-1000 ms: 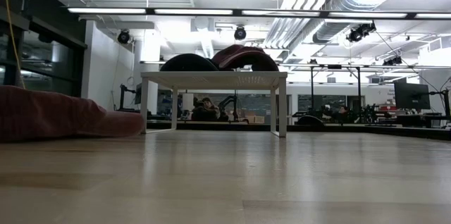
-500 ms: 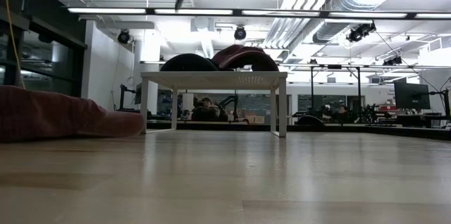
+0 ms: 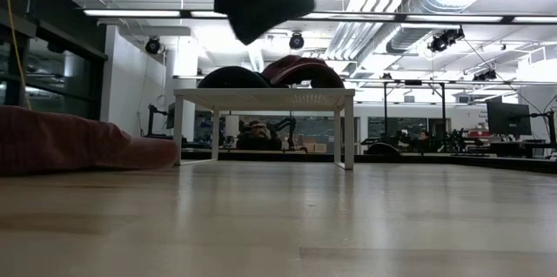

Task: Pick & Place hat
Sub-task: Stack the black cap on top of the black cap on the shelf

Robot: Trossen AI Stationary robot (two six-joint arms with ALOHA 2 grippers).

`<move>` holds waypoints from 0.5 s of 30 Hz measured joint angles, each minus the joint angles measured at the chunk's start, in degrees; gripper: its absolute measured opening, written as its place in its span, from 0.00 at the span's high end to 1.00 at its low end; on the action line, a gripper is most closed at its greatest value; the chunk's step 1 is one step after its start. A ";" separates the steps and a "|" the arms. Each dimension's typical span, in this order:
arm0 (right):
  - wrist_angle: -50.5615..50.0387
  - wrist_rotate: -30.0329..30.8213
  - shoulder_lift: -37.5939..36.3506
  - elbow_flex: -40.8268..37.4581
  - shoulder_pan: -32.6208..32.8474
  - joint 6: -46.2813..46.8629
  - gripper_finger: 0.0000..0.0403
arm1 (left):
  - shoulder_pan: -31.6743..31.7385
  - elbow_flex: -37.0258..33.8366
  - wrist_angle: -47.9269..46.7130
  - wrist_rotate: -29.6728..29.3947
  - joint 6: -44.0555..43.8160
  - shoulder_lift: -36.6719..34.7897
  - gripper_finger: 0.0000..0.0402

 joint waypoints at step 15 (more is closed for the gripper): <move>-6.34 6.59 0.00 0.00 0.00 1.50 0.49 | 10.45 -0.02 -2.12 7.70 0.85 0.00 0.96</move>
